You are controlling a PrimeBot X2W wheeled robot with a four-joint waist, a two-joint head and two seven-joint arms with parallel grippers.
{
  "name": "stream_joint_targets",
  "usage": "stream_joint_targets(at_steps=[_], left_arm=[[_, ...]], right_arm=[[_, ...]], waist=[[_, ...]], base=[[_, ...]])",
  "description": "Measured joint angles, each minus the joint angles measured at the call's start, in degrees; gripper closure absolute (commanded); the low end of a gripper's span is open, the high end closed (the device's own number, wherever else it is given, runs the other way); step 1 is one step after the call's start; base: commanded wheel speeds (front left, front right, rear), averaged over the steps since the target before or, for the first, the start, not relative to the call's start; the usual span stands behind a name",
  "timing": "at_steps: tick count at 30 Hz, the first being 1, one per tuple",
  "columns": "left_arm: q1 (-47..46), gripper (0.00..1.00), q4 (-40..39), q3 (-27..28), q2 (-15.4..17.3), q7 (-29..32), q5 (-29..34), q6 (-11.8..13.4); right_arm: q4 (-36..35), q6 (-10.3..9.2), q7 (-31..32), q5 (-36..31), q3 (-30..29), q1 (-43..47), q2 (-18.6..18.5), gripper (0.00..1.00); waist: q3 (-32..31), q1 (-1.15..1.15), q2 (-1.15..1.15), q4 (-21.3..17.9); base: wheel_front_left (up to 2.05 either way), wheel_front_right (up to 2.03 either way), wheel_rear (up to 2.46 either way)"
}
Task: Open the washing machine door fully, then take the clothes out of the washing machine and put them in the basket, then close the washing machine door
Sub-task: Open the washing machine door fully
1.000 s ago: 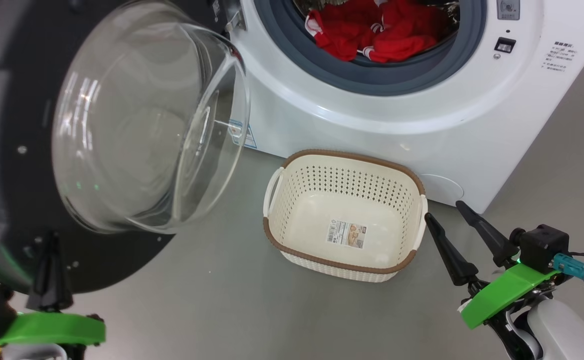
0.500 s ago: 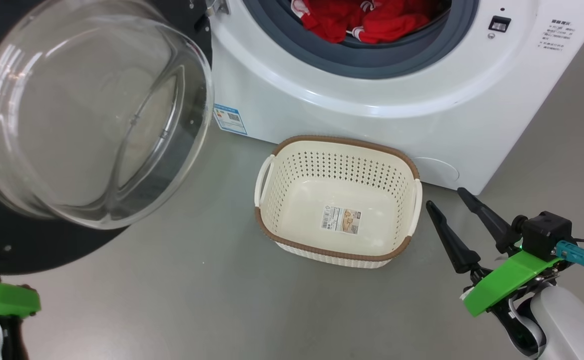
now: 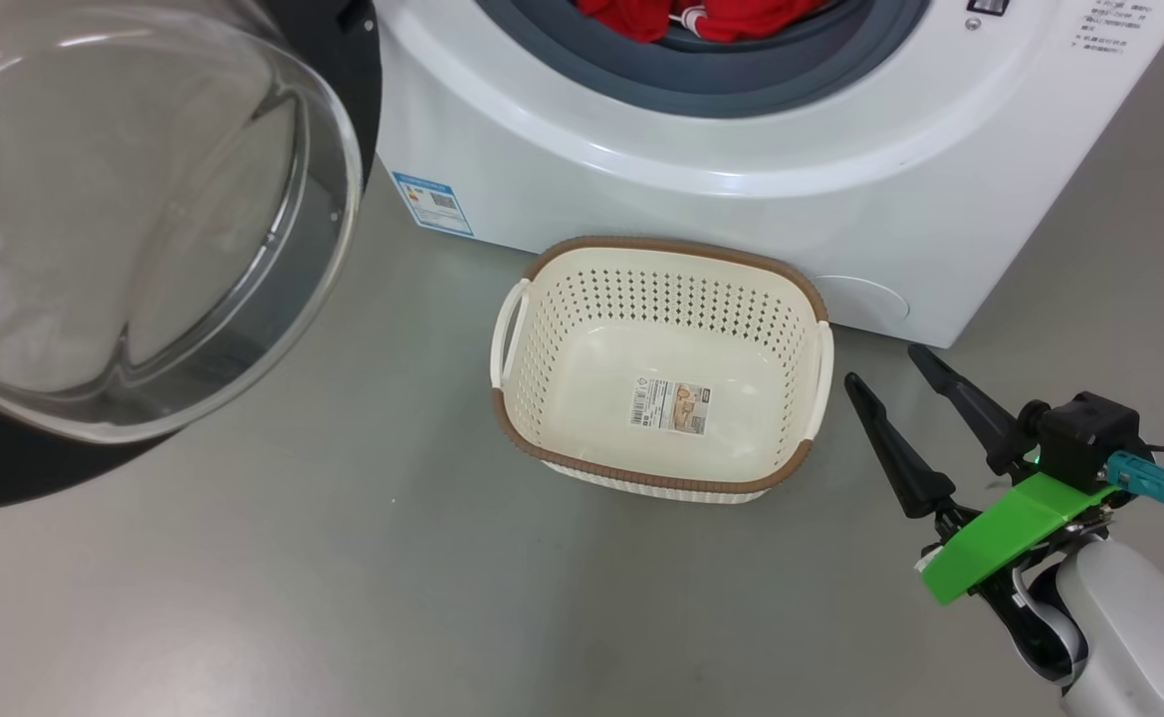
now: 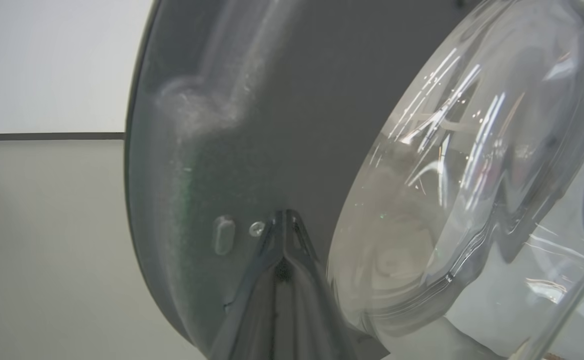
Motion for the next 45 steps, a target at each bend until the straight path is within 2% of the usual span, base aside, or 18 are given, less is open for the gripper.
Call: stream_joint_targets(at_steps=[7, 19, 22, 24, 26, 27, 32, 45], left_arm=[[-2.22, 1.00, 3.02, 1.04, 1.60, 0.00, 0.08, 0.01], [-1.73, 1.00, 2.69, 0.08, 0.96, 0.00, -0.48, 0.01], [-0.26, 0.79, 1.25, -1.02, 0.67, -0.01, -1.98, 0.02], [1.24, 0.60, 0.00, -2.12, 0.18, -0.01, -2.61, 0.02], [3.02, 0.04, -1.46, -3.58, -0.43, -0.01, -3.70, 0.02], [3.97, 0.00, -2.25, -4.25, -0.71, 0.00, -4.01, 0.02], [8.22, 0.00, -5.92, -5.69, -1.87, 0.00, -5.19, 0.03], [19.45, 0.00, -18.28, -16.14, -2.92, 0.00, -7.72, 0.05]], right_arm=[[0.34, 0.00, 0.00, 0.00, 0.52, -0.70, -0.01, 0.00], [0.60, 0.00, 0.00, 0.01, 0.60, -0.63, 0.13, 0.00], [0.62, 0.00, 0.00, 0.02, 0.70, -0.58, 0.22, 0.00], [0.67, 0.00, 0.00, 0.09, 0.73, -0.51, 0.24, 0.00], [0.66, 0.00, 0.00, 0.10, 0.74, -0.38, 0.31, 0.00], [0.71, 0.00, 0.00, 0.10, 0.75, -0.35, 0.33, 0.00], [0.65, 0.00, 0.00, 0.27, 0.78, 0.20, 0.35, 0.00], [0.00, 0.00, 0.00, 0.43, -0.80, 2.41, 1.04, 0.00]], waist=[[0.34, 0.00, 0.00, -0.79], [-1.63, 0.00, 0.00, -0.95], [-2.42, 0.00, 0.00, -0.97], [-2.96, 0.00, 0.00, -0.94], [-3.48, 0.00, 0.00, -0.89], [-3.74, 0.00, 0.00, -0.85], [-5.02, 0.00, 0.00, -0.81], [-6.39, 0.00, 0.00, -4.06]], base=[[0.00, 0.00, 0.00], [0.00, 0.00, 0.00], [0.00, 0.00, 0.00], [0.00, 0.00, 0.00], [0.00, 0.00, 0.00], [0.00, 0.00, 0.00], [0.00, 0.00, 0.00], [0.00, 0.00, 0.00]])
